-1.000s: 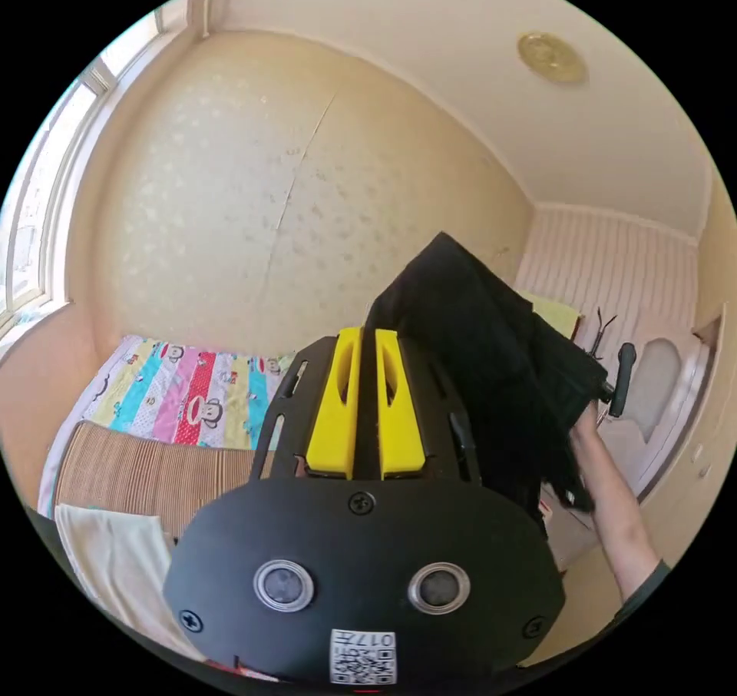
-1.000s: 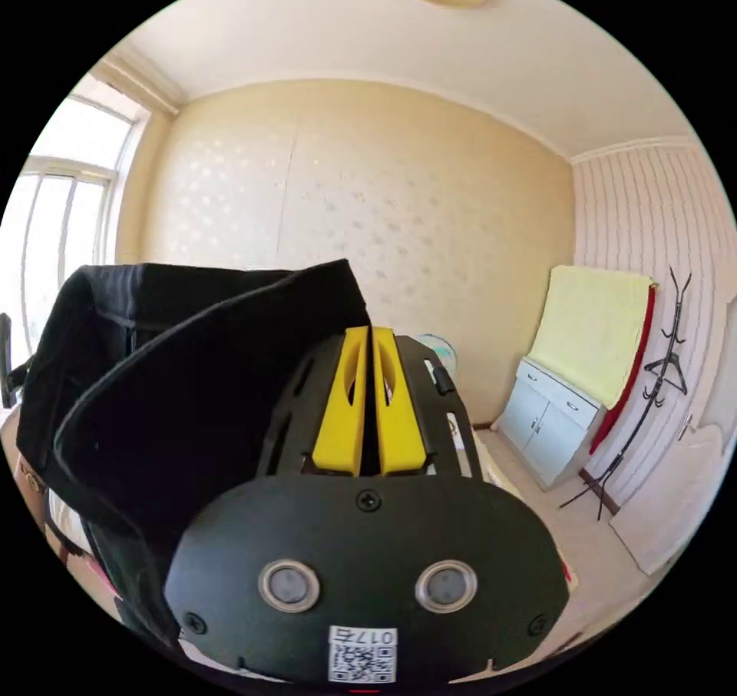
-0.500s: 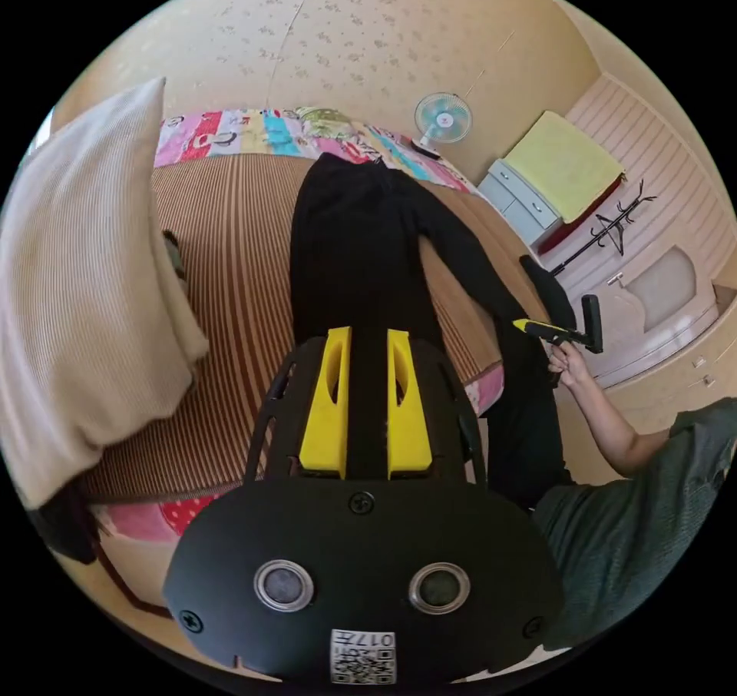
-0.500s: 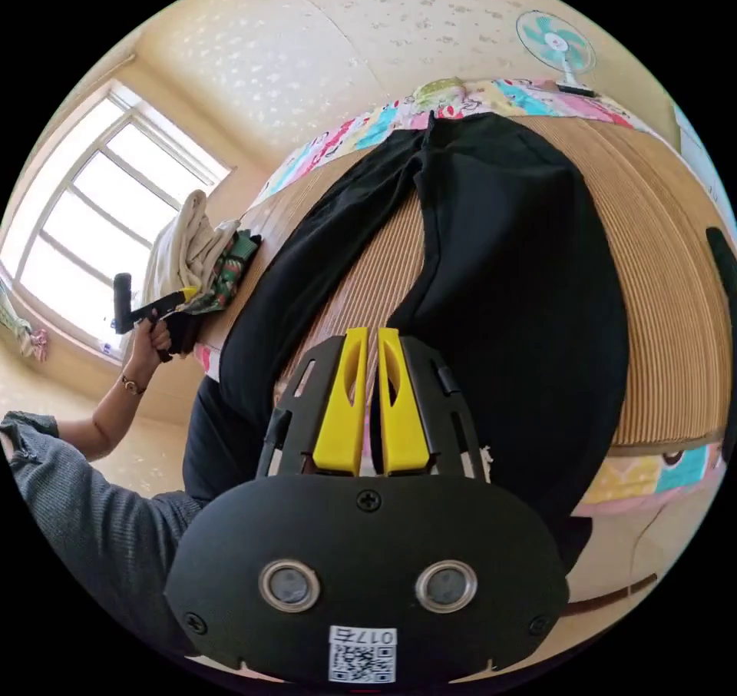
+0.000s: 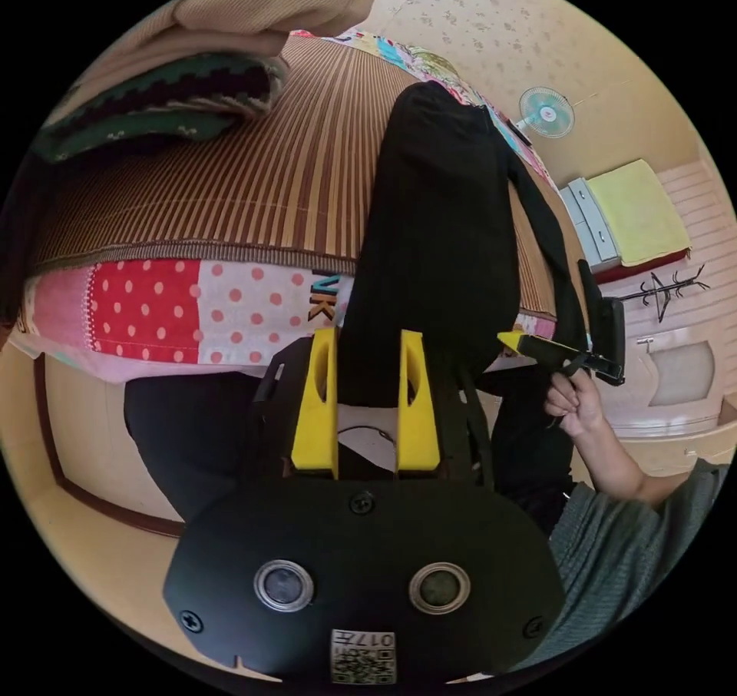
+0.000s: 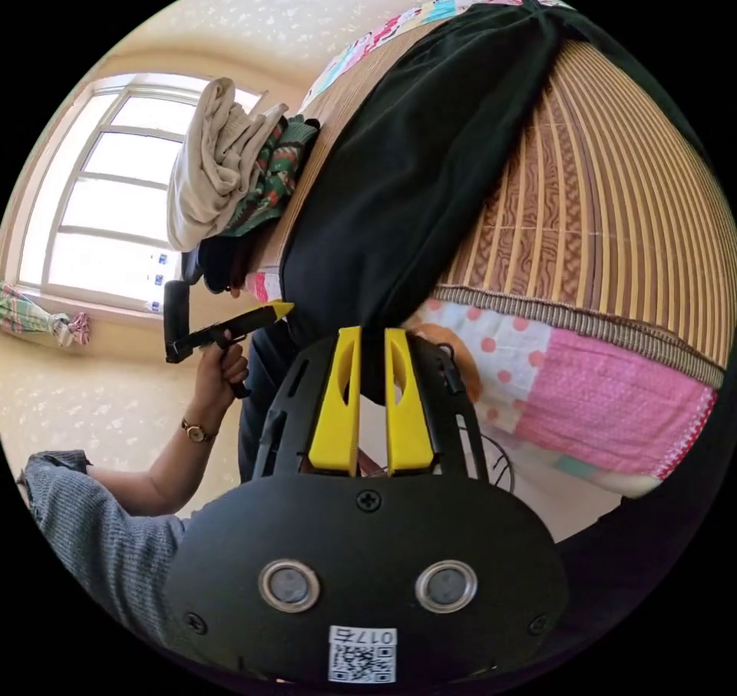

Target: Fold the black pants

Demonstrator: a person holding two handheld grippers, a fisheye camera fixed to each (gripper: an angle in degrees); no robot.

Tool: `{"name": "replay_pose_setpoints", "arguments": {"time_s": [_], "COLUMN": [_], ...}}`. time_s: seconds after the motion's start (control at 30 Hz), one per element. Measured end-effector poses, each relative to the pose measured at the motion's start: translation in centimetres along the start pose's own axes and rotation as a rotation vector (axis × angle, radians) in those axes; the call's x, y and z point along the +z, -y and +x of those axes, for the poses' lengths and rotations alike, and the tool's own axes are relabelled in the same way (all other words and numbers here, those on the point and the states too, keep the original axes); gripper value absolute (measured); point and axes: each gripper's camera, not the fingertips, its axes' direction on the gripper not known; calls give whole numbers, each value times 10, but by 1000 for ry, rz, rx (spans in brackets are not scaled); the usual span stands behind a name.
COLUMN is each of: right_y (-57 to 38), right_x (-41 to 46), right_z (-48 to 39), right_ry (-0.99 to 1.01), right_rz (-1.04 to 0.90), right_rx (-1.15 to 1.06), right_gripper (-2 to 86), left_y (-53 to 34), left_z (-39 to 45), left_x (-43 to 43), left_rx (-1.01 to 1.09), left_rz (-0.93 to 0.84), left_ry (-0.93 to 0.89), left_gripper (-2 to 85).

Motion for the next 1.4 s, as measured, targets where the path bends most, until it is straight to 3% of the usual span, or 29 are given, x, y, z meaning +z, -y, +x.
{"name": "replay_pose_setpoints", "arguments": {"time_s": [0.1,0.17,0.23,0.33,0.43,0.53,0.6,0.67,0.87,1.0,1.1,1.2,1.4], "right_y": [-12,-31,-45,-63,-98,-132,-138,-139,-150,-159,-135,-106,-83], "right_x": [-44,-78,-100,-122,-184,-243,-259,-257,-221,-253,-251,-222,-154], "right_z": [-8,-2,15,37,44,46,56,68,67,-3,-50,-80,-132], "right_ry": [178,316,354,129,-43,-362,-670,-739,-579,-313,-198,-197,-277], "right_rz": [98,207,210,96,295,516,460,366,154,417,384,272,136], "right_rx": [-114,-190,-191,-75,25,210,388,436,369,111,-98,-211,-355], "right_gripper": [35,34,35,40,53,68,84,100,49,25,18,15,18], "left_y": [11,12,4,-12,-23,-30,-30,-23,-8,-4,12,50,121], "left_z": [2,3,13,23,22,16,18,28,67,93,130,185,270], "left_x": [-4,-5,-8,-13,-26,-39,-44,-46,-58,-72,-75,-72,-29], "left_rx": [47,57,85,67,30,-11,-7,22,124,178,259,383,465], "left_rz": [-69,-165,-172,-150,-61,26,53,46,43,61,36,-34,-224], "left_ry": [-51,-308,-429,-389,-304,-334,-343,-330,-361,-495,-637,-719,-571], "left_gripper": [44,33,34,40,45,51,59,72,99,99,99,111,191]}}
